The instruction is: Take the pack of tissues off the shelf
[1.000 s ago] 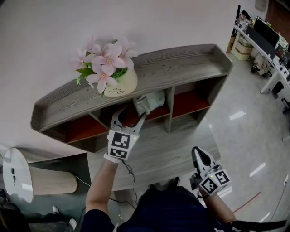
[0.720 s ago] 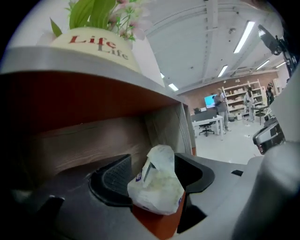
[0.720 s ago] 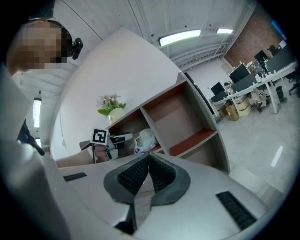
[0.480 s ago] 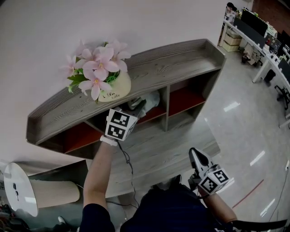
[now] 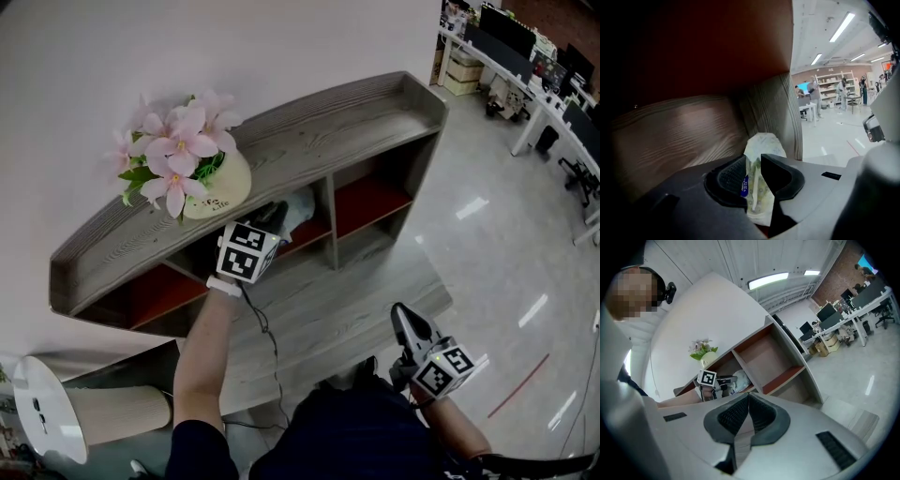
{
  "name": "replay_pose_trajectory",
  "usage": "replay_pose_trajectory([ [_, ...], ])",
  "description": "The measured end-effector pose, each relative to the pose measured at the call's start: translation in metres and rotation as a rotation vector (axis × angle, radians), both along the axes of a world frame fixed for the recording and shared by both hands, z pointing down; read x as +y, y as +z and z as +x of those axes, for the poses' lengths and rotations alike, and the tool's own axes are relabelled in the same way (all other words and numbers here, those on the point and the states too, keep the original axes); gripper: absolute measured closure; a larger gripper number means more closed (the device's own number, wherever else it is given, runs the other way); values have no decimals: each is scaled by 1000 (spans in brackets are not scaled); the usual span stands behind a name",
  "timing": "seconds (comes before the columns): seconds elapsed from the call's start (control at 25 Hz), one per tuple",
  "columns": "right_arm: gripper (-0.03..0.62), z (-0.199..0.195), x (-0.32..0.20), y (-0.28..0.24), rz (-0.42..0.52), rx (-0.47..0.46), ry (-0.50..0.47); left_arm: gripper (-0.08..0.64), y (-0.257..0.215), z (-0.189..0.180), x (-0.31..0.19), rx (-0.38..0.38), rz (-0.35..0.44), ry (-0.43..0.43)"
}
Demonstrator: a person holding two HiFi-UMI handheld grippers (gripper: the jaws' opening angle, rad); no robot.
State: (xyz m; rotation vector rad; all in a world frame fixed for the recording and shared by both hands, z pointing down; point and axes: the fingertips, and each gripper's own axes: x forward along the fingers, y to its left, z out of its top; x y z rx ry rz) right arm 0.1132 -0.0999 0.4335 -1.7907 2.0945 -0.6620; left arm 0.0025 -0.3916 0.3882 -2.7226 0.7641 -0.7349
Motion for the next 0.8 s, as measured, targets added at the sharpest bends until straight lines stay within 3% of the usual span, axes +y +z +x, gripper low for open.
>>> replay_pose_trajectory([
  [0.28,580,2,6,2,1,-46,7,528,2,-3,7,-2,0,10],
  [0.48,580,-1,10,5,-10,-48,1,540,-5,-8,22,19,24,28],
  [0.8,580,-6,9,6,-6,-62,-13,541,-16,-11,61,-19,89,95],
])
